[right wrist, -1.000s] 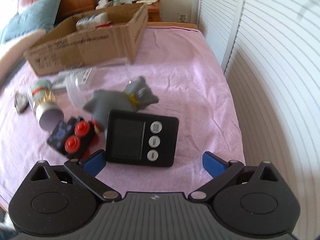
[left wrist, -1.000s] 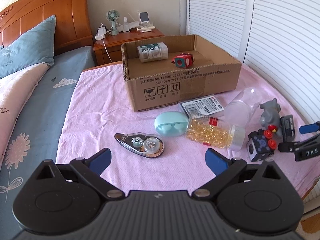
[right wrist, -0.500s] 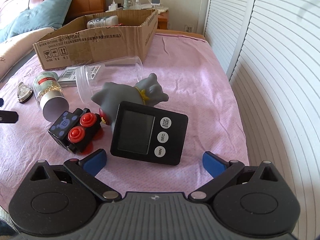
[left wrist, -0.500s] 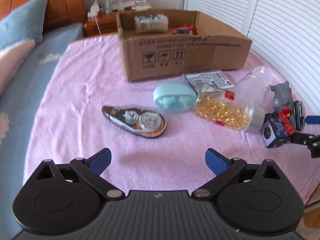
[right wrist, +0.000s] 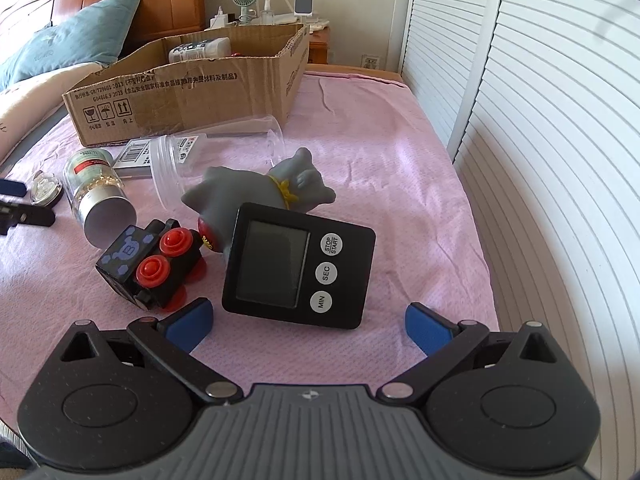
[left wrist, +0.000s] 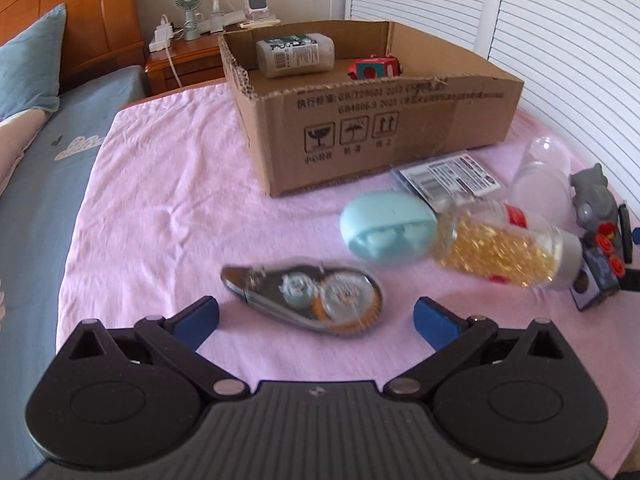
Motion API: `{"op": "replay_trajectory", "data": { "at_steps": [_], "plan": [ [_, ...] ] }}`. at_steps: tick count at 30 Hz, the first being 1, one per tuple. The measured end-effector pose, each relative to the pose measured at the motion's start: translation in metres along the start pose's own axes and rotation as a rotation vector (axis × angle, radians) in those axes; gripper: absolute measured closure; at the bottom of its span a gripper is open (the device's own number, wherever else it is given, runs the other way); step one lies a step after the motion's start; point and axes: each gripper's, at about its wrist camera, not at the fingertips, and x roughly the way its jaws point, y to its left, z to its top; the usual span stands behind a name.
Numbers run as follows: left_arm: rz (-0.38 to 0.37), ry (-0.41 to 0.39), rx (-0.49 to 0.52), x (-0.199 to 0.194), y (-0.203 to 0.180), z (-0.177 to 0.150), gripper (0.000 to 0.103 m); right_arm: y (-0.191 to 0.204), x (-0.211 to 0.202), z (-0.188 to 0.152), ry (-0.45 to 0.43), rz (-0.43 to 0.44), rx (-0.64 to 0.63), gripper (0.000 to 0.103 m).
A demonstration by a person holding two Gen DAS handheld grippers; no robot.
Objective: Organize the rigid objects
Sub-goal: 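Grasp the correction-tape dispenser with the left tool while the right tool grasps the black timer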
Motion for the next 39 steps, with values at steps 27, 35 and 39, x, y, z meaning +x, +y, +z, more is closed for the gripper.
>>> {"op": "replay_trajectory", "data": {
  "at_steps": [27, 35, 39],
  "plan": [
    [-0.098, -0.002, 0.116, 0.009, -0.009, 0.01, 0.001, 0.01, 0.001, 0.003, 0.005, 0.013, -0.011, 0.0],
    [-0.099, -0.006, 0.116, 0.008, -0.009, 0.009, 0.001, 0.008, 0.003, 0.006, 0.009, 0.046, -0.021, 0.0],
    [-0.11, -0.001, 0.13, 0.008, -0.008, 0.009, 0.001, 0.009, 0.002, 0.003, -0.008, 0.034, -0.018, 0.0]
  ]
}}
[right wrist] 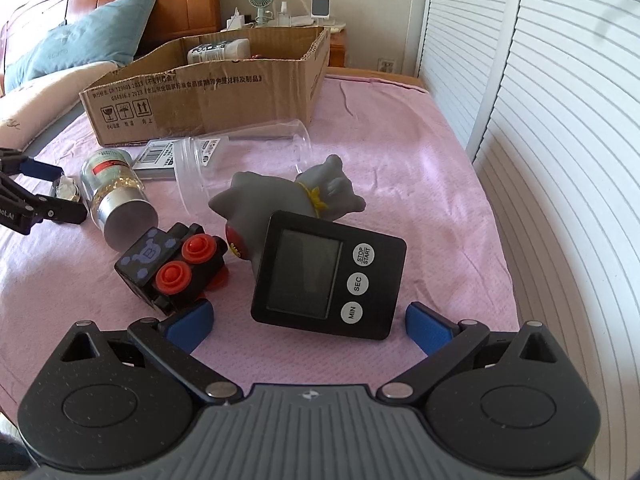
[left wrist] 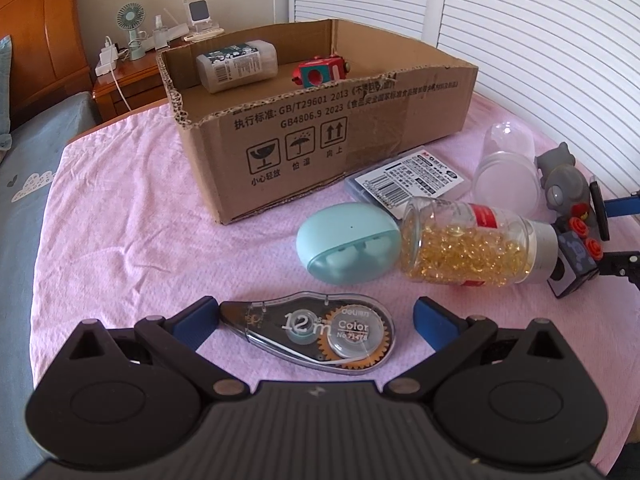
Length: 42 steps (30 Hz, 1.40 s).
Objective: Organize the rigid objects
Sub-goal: 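Grasp the correction-tape dispenser with the left tool while the right tool grasps the black timer, then carry the tape dispenser into the box and open the left tool while the right tool carries the timer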
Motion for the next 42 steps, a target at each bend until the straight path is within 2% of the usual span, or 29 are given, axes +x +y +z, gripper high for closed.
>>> {"op": "replay_trajectory", "data": {
  "at_steps": [5, 8, 11, 15, 19, 29, 42],
  "plan": [
    [-0.023, 0.016, 0.026, -0.001, 0.0, 0.001, 0.001, 0.001, 0.001, 0.0, 0.002, 0.0, -0.005, 0.0],
    [-0.03, 0.015, 0.035, -0.004, -0.002, 0.001, 0.008, -0.001, 0.0, 0.001, 0.003, -0.007, 0.001, 0.0],
    [-0.031, 0.013, 0.039, -0.006, -0.005, 0.0, 0.013, -0.003, -0.003, 0.001, -0.019, -0.015, 0.004, 0.005],
    [-0.027, 0.016, 0.032, -0.006, -0.005, 0.001, 0.013, -0.006, -0.007, 0.004, -0.039, -0.007, 0.01, 0.019],
    [-0.022, 0.019, 0.029, -0.007, -0.006, 0.001, 0.014, -0.007, -0.011, 0.007, -0.043, 0.007, 0.02, 0.027],
    [-0.039, 0.056, 0.046, -0.019, -0.018, -0.009, 0.014, -0.006, -0.021, -0.001, 0.025, 0.0, 0.003, 0.027],
    [-0.081, 0.057, 0.113, -0.022, -0.016, -0.013, 0.01, -0.007, -0.017, -0.003, 0.034, -0.019, 0.062, 0.024]
  ]
}}
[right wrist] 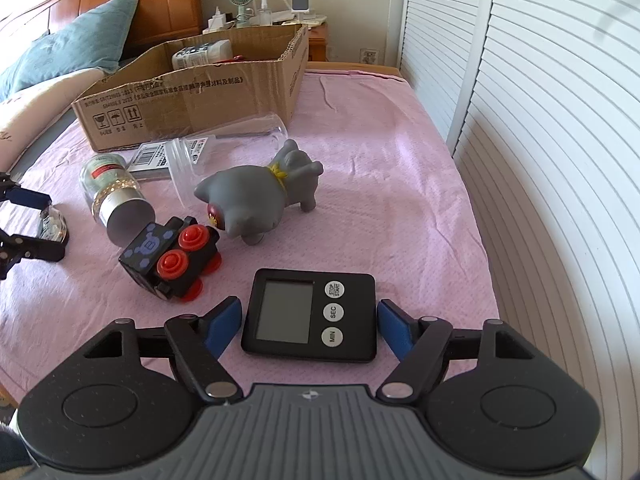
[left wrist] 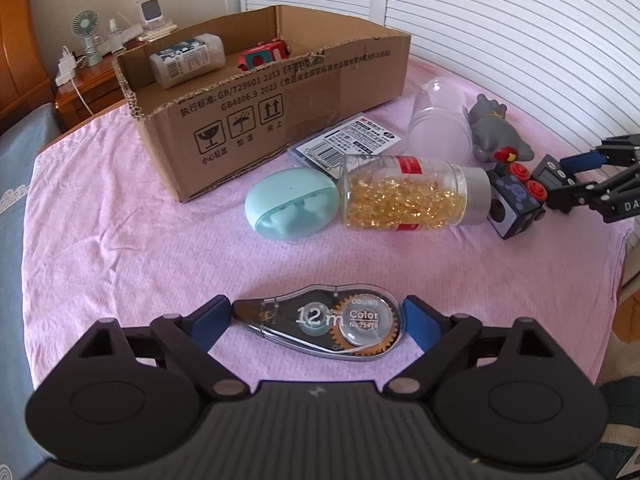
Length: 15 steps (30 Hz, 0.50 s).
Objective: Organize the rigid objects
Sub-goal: 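Carry the tape dispenser into the box and open the left tool while the right tool carries the timer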
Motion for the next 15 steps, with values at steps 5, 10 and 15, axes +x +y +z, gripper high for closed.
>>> {"op": "replay_trajectory", "data": {
  "at_steps": [5, 10, 15],
  "plan": [
    [-0.007, -0.001, 0.013, 0.0013, 0.0001, 0.0007, 0.008, 0.0058, 0.0044, 0.0028, 0.003, -0.041, -0.008, 0.024],
    [-0.016, 0.01, 0.015, 0.0002, -0.0022, 0.0019, 0.013, 0.0076, 0.0048, 0.0073, 0.022, -0.052, -0.008, 0.029],
    [-0.008, 0.037, 0.005, -0.0011, -0.0033, 0.0034, 0.014, 0.0086, 0.0034, 0.0104, 0.042, -0.053, -0.017, 0.029]
  ]
}}
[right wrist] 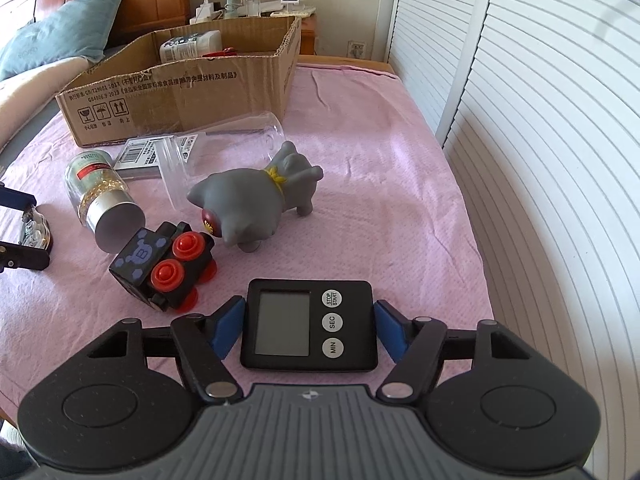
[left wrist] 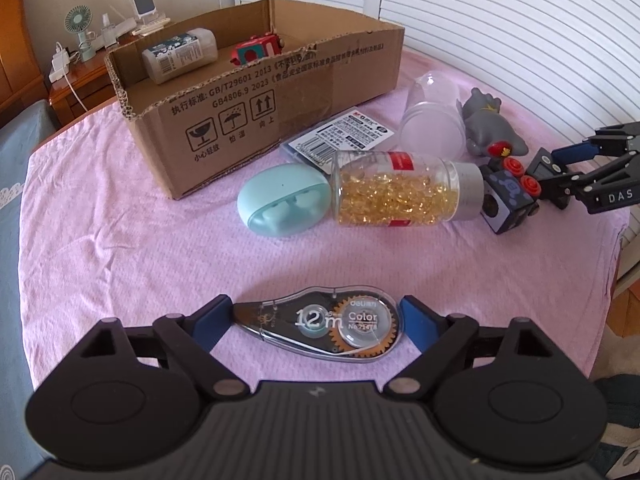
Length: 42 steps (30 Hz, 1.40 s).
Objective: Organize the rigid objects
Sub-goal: 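Carry the tape dispenser into the box and open the left tool while the right tool carries the timer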
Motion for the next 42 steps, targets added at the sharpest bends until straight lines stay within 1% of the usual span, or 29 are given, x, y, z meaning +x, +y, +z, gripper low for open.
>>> {"op": "replay_trajectory", "data": {
  "at_steps": [5, 9, 11, 14, 18, 22, 24, 27, 33, 36, 39, 42],
  "plan": [
    [0.013, 0.013, 0.0, -0.011, -0.002, 0.004, 0.014, -0.003, -0.013, 0.007, -0.008, 0.019, -0.019, 0.029],
    [0.013, 0.002, 0.0, -0.028, -0.004, 0.014, 0.014, -0.001, -0.03, 0.016, -0.039, 0.027, -0.069, 0.029],
    [0.014, -0.005, 0.003, -0.037, -0.005, 0.021, 0.014, 0.0, -0.041, 0.022, -0.062, 0.045, -0.095, 0.029],
    [0.015, -0.016, 0.002, -0.046, -0.005, 0.037, 0.014, 0.003, -0.054, 0.036, -0.101, 0.083, -0.126, 0.029],
    [0.039, -0.044, -0.006, -0.051, 0.0, 0.064, 0.014, 0.009, -0.065, 0.06, -0.164, 0.134, -0.154, 0.029],
    [0.067, -0.095, -0.024, -0.052, 0.013, 0.097, 0.014, 0.016, -0.068, 0.088, -0.23, 0.168, -0.179, 0.029],
    [0.089, -0.119, -0.031, -0.05, 0.02, 0.114, 0.014, 0.019, -0.067, 0.102, -0.252, 0.183, -0.182, 0.029],
    [0.12, -0.133, -0.057, -0.039, 0.035, 0.139, 0.014, 0.023, -0.06, 0.121, -0.265, 0.202, -0.185, 0.029],
    [0.176, -0.108, -0.132, -0.002, 0.065, 0.173, 0.014, 0.029, -0.044, 0.147, -0.255, 0.217, -0.191, 0.029],
    [0.223, -0.113, -0.182, 0.014, 0.079, 0.183, 0.013, 0.031, -0.037, 0.153, -0.251, 0.209, -0.196, 0.029],
    [0.257, -0.118, -0.239, 0.02, 0.087, 0.185, 0.01, 0.033, -0.031, 0.158, -0.243, 0.209, -0.185, 0.029],
    [0.247, -0.13, -0.259, 0.017, 0.089, 0.179, 0.009, 0.032, -0.024, 0.164, -0.229, 0.213, -0.168, 0.029]
  ]
}}
